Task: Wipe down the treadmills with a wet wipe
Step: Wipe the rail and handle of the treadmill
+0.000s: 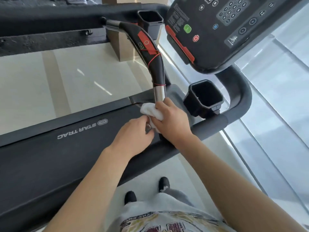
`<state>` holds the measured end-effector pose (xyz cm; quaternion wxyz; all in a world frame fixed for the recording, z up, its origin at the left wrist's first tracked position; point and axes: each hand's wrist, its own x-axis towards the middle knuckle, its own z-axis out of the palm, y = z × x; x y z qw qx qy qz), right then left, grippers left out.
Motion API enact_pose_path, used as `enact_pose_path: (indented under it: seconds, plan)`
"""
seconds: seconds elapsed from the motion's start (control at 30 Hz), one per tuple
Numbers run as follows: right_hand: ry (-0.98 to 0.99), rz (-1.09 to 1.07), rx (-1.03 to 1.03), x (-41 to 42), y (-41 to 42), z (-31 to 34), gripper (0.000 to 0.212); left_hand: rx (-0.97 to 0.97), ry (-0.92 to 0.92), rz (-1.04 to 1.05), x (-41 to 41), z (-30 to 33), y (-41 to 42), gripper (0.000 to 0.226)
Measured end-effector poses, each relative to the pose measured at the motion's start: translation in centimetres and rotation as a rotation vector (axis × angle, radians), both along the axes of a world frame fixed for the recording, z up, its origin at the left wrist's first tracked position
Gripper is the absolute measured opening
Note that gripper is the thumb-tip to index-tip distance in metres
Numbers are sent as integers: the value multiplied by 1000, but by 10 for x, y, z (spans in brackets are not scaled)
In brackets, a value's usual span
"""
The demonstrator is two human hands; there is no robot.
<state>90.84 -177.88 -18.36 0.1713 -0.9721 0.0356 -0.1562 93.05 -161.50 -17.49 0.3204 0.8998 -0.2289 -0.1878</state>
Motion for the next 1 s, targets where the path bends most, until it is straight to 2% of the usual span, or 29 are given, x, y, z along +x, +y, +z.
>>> enact_pose_path:
  seconds: [0.2,0.4,0.53,0.6,0.67,0.77,1.0]
  plan:
    - [89,-12,-67,-22,14,8,23,-42,-24,8,-32,3,29,24]
    - [116,31,-256,-44,33,23,23,50,-197,91,-70,6,60,29]
    - [65,70,-301,-58,42,24,4,141,-333,159,-104,6,76,35]
    - [103,55,-339,-61,46,23,13,182,-413,201,-122,1,86,39]
    - [124,13,-357,-65,51,26,14,214,-464,252,-138,-4,100,41]
    - [119,-3,-286,-75,64,28,23,240,-493,312,-156,-8,125,44]
    - [16,38,-69,-108,125,23,19,337,-508,451,-192,-4,182,51]
